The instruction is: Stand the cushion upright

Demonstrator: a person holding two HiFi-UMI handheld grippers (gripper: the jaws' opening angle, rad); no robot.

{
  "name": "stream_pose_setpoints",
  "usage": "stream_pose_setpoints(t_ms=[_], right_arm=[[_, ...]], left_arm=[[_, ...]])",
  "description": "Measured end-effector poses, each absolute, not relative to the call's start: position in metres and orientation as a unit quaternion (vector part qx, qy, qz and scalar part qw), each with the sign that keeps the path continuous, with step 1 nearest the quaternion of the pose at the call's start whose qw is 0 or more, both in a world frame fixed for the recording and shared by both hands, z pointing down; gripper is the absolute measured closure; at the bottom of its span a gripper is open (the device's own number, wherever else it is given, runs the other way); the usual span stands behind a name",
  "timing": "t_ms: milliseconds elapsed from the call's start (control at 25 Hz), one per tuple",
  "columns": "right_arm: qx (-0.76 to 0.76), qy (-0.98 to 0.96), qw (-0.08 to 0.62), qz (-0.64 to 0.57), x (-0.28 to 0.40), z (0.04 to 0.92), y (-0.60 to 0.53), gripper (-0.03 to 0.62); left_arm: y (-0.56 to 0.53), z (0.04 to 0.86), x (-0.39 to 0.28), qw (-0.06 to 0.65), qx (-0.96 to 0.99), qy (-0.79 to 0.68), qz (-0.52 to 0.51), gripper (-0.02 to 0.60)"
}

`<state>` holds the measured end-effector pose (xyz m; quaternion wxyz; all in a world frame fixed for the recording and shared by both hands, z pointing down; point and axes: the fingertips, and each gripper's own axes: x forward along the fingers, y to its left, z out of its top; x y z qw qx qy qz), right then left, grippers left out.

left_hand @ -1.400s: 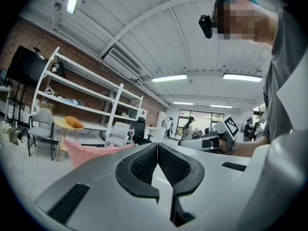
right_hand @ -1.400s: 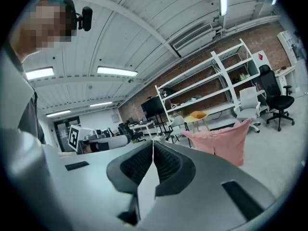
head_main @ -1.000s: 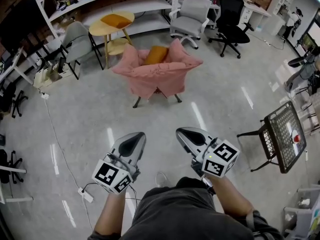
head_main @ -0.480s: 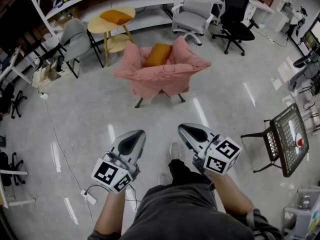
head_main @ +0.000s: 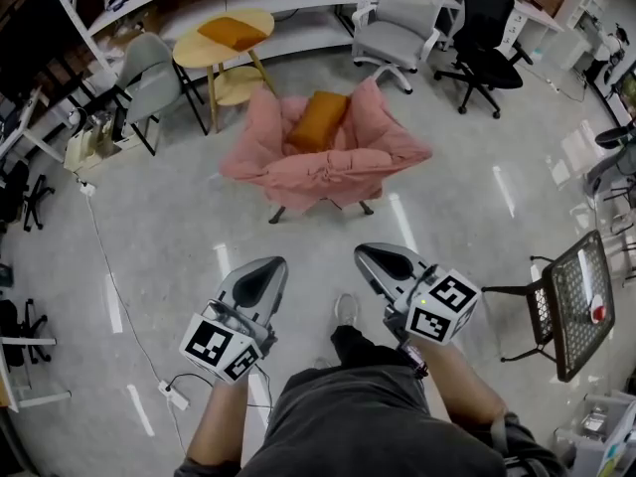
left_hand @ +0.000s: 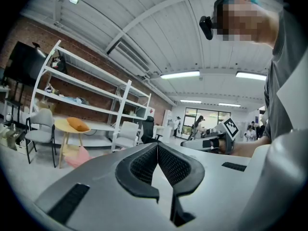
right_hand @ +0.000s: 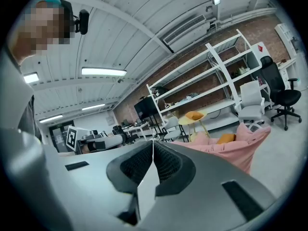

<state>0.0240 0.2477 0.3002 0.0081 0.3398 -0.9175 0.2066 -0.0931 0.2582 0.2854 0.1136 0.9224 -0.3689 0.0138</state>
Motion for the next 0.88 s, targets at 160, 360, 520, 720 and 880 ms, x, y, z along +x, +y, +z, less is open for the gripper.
stream_pose_setpoints(t_ms=[160,360,520,720,880], right_arm=[[0.332,-0.919,0.014,0.211,0.042,0.304,0.197,0.578],[0.323,-0.921,0.019,0.217,0.062,0.306,0.141,0.578],[0.321,-0.922,0.017,0.218,0.081,0.311,0.101,0.578],[0.323,-0.921,0.014,0.216,0.095,0.315,0.06,0.578],[0.326,-0.92,0.022,0.216,0.098,0.321,0.025,0.577]], left_arm=[[0.208,0.288,-0.076,0.118,0.918,-0.378,0.019,0.571],[0.155,0.29,-0.054,0.123,0.914,-0.385,0.031,0.571],[0.119,0.293,-0.035,0.122,0.913,-0.389,0.034,0.571],[0.08,0.299,-0.028,0.12,0.91,-0.394,0.035,0.571],[0.046,0.303,-0.027,0.123,0.909,-0.397,0.031,0.571]])
